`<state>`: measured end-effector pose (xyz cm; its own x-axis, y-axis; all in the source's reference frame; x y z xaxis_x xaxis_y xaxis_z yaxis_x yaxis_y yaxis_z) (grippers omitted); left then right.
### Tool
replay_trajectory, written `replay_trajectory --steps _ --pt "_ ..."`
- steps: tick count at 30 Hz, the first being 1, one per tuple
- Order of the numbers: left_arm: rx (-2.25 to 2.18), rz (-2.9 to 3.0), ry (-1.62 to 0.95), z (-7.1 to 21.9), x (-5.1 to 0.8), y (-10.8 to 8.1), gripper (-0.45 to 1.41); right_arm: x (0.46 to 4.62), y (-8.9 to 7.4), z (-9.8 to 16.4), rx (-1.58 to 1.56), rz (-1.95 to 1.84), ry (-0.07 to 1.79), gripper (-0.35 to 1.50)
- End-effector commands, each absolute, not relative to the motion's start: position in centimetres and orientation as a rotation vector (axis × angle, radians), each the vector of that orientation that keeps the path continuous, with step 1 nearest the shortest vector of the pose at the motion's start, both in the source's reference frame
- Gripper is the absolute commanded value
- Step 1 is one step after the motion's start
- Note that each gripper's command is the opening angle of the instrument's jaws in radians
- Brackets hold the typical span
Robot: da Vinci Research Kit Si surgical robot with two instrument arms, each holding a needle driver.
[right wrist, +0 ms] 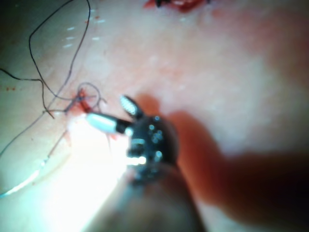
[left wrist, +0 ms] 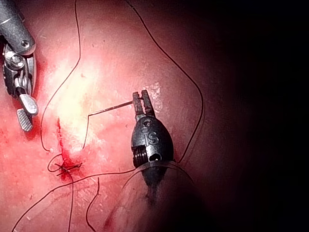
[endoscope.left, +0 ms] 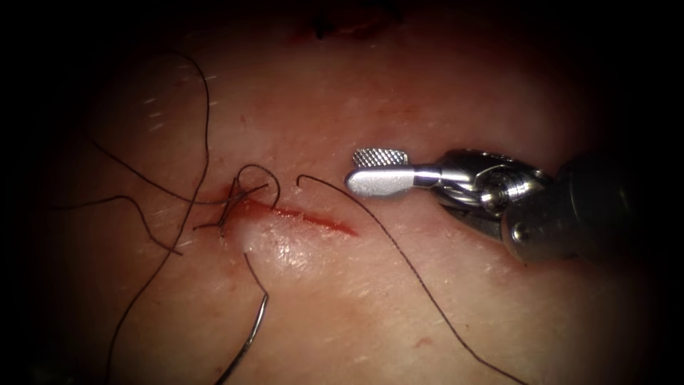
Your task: Wound Closure
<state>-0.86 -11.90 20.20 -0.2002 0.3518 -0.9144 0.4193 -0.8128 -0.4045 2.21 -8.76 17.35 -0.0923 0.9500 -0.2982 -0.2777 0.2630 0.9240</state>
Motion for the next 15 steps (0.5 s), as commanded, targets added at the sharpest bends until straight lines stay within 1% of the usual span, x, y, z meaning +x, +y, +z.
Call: replay_trajectory --steps 1,3,5,6,9,12,15 --pt "1.966 -2.202 0.95 20.1 -0.99 -12.0 -0.45 2.3 -8.9 17.4 0.743 1.199 1.228 1.41" --pt "1.983 -2.211 0.929 19.9 -1.0 -11.9 -0.45 2.3 -8.9 17.4 0.739 1.194 1.229 1.41" --pt "2.049 -2.261 0.762 19.7 -0.98 -11.6 -0.45 2.3 -8.9 17.4 0.731 1.184 1.232 1.41" --pt "2.049 -2.261 0.762 19.7 -0.98 -11.6 -0.45 2.3 -8.9 17.4 0.731 1.184 1.232 1.41" --pt "2.113 -2.332 0.631 19.6 -0.94 -11.2 -0.45 2.29 -8.9 17.3 0.727 1.181 1.233 1.41" --pt "2.192 -2.472 0.389 19.6 -0.85 -10.7 -0.45 2.28 -8.8 17.3 0.695 1.143 1.245 1.43" --pt "2.235 -2.51 0.288 19.5 -0.79 -10.4 -0.45 2.27 -8.8 17.2 0.673 1.117 1.241 1.45"
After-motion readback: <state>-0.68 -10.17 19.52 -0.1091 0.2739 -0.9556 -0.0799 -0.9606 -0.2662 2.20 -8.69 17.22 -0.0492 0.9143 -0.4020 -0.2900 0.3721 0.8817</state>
